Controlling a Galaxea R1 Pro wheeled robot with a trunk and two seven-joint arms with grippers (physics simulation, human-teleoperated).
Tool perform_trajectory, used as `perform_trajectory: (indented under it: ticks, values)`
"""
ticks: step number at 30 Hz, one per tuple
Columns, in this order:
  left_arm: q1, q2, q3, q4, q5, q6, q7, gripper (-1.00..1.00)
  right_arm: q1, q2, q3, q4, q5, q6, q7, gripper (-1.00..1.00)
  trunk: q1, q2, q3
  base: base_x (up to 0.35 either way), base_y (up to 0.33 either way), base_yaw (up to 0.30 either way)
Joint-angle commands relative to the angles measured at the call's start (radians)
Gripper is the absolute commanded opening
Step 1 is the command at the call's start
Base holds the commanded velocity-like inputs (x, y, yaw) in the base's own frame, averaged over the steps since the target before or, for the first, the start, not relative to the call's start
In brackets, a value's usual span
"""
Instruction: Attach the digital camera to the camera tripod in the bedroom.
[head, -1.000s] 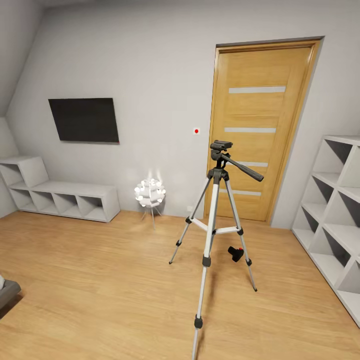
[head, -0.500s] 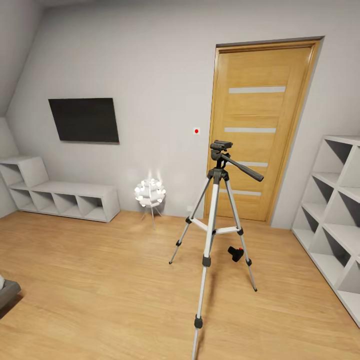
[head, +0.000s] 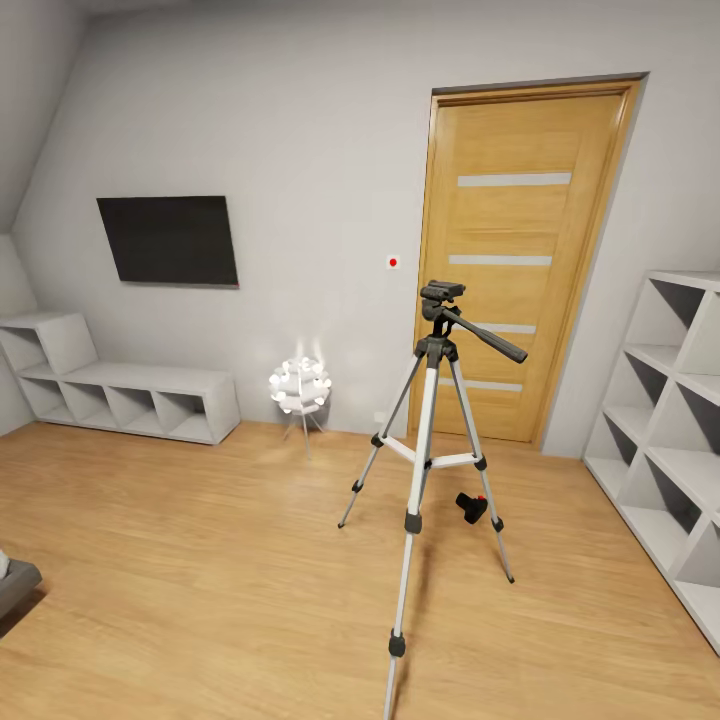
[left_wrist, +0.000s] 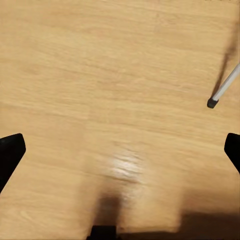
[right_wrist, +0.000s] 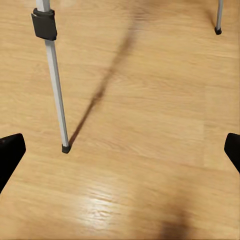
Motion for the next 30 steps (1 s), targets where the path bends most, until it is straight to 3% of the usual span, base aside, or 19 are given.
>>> perform_trajectory:
  ticks: [1, 11, 24, 30]
  values:
    - [0.0, -0.001, 0.0, -0.001, 0.001, -0.002, 0.0, 1.0, 0.0, 0.0, -0.001, 0.001, 0.001, -0.004, 0.0, 1.0, 0.0, 0.0, -0.001, 0.0, 0.0, 0.0]
    - [0.0, -0.003, 0.0, 0.003, 0.004, -0.004, 0.001, 1.0, 0.0, 0.0, 0.0, 0.004, 0.001, -0.009, -0.001, 1.0, 0.0, 0.0, -0.001, 0.048, -0.088, 0.0]
    - [0.0, -0.005, 0.0, 0.004, 0.004, -0.005, 0.001, 1.0, 0.0, 0.0, -0.001, 0.004, 0.001, -0.009, -0.002, 1.0, 0.0, 0.0, -0.001, 0.195, -0.22, -0.002]
    - [0.0, -0.005, 0.0, 0.004, 0.004, -0.005, 0.001, 1.0, 0.0, 0.0, 0.0, 0.004, 0.001, -0.009, -0.002, 1.0, 0.0, 0.0, -0.001, 0.212, -0.233, -0.162]
